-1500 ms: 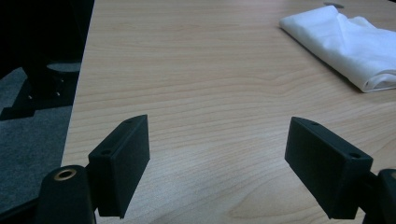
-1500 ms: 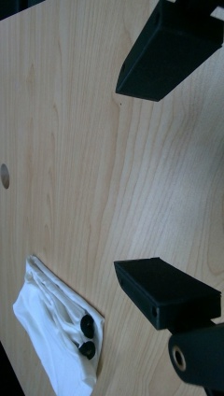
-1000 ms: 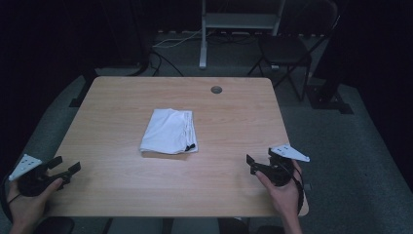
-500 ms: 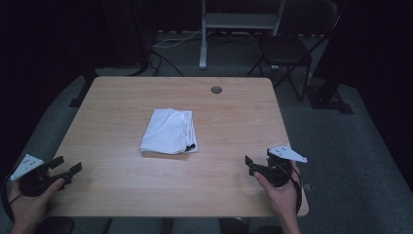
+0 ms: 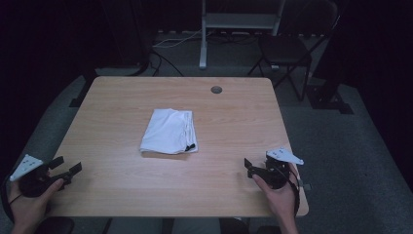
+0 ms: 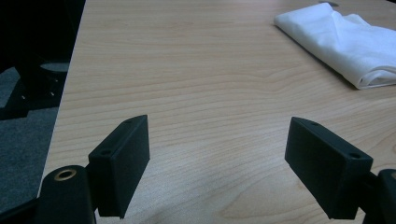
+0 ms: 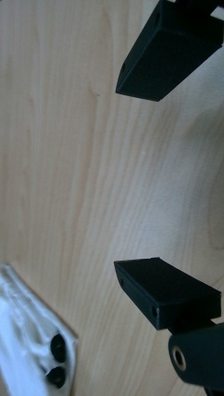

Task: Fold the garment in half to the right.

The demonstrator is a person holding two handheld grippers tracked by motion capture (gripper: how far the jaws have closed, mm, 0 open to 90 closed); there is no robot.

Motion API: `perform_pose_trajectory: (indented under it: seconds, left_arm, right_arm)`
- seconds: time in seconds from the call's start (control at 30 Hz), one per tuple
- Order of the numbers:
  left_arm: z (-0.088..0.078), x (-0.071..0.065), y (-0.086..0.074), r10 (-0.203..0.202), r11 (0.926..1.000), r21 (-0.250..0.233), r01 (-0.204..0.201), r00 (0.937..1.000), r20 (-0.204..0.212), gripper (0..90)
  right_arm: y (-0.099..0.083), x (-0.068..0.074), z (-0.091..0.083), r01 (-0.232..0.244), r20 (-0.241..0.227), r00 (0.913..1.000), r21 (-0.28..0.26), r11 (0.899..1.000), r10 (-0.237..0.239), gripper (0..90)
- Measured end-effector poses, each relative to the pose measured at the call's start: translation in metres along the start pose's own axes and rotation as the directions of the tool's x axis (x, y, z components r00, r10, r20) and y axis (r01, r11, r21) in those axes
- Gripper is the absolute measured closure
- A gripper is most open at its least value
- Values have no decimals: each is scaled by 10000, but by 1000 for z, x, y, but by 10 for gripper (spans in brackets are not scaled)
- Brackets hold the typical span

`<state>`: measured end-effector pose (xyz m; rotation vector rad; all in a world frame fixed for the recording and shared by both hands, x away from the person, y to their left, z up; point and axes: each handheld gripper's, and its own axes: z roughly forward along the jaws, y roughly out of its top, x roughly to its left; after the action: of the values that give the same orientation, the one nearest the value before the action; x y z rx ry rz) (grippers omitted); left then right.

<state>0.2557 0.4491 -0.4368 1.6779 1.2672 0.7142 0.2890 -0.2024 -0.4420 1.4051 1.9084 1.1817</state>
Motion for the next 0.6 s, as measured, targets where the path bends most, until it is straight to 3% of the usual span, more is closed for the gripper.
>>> perform_pose_trajectory:
  seconds: [0.33,0.6]
  left_arm:
    - [-1,1,-1,-153,9999,-64,153,9999,80,216]
    - [-2,-1,-1,-47,10000,-71,48,10000,83,216]
  right_arm:
    - [0,2,0,210,67,9998,34,9998,-210,127]
    - [-1,-3,-1,-194,-94,9998,16,9998,194,127]
